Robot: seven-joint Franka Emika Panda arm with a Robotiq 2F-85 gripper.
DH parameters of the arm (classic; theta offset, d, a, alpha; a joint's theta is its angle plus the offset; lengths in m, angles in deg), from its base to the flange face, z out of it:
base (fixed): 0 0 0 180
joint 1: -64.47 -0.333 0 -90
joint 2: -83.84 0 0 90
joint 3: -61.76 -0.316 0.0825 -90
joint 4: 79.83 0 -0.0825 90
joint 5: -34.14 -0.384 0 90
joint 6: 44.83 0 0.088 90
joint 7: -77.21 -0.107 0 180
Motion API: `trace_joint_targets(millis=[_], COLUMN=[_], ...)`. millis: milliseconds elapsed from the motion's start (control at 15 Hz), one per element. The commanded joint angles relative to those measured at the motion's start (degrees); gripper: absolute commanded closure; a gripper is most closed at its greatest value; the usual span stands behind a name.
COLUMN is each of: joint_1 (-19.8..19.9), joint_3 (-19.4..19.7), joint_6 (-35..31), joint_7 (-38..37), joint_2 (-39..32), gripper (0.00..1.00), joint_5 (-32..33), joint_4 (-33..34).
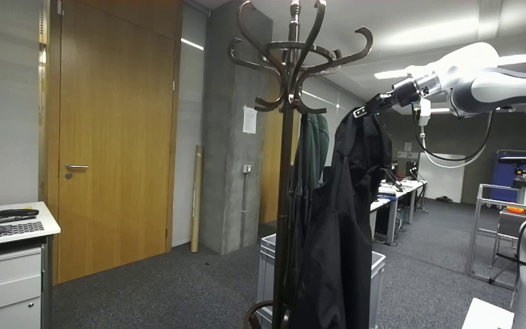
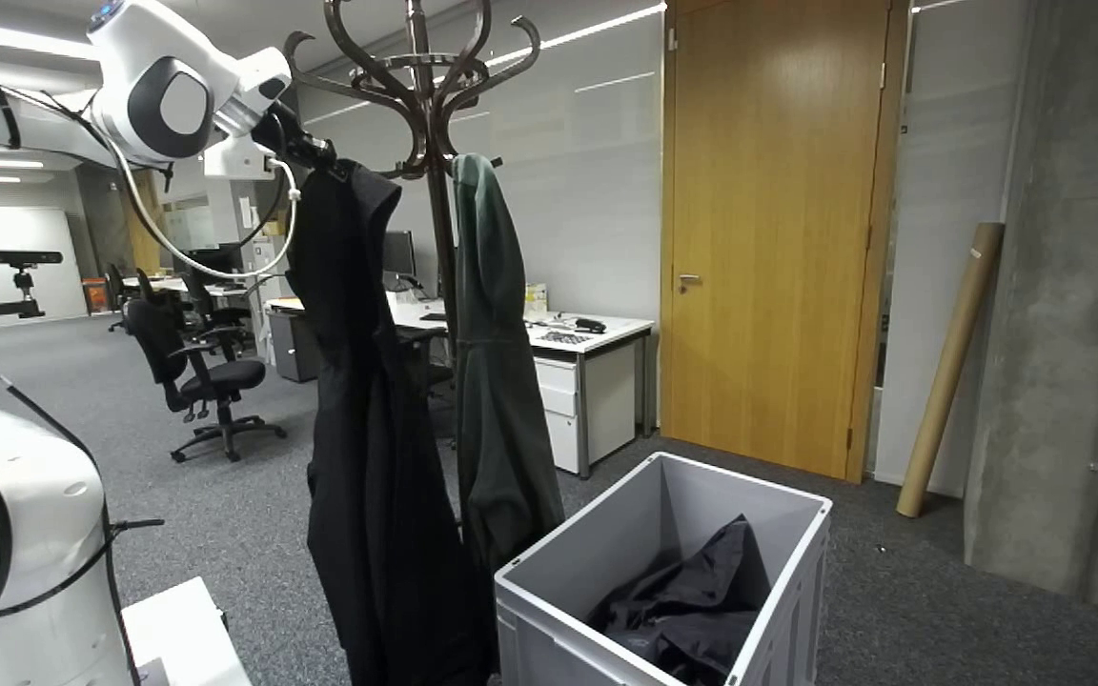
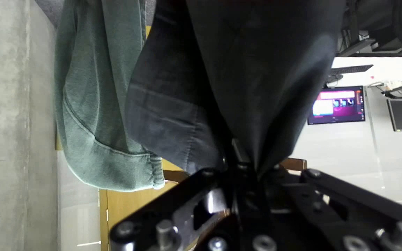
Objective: Remove the hoodie from the stand and put it in the laundry box
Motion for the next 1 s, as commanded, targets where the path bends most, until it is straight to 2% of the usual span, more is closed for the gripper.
trace_joint_targets(millis=[0, 533, 933], joint_1=[5.5, 13.4, 18.5], joint_3=[-3.0, -5.3, -2.0], joint_6=[5.8, 16.7, 20.1], joint_7=[-2.5, -7.2, -5.9], joint_2=[3.4, 11.8, 16.9], gripper=[0.99, 0.99, 0.99], joint_5=[2.2, 6.1, 10.5], joint_4=[2.6, 2.5, 0.0])
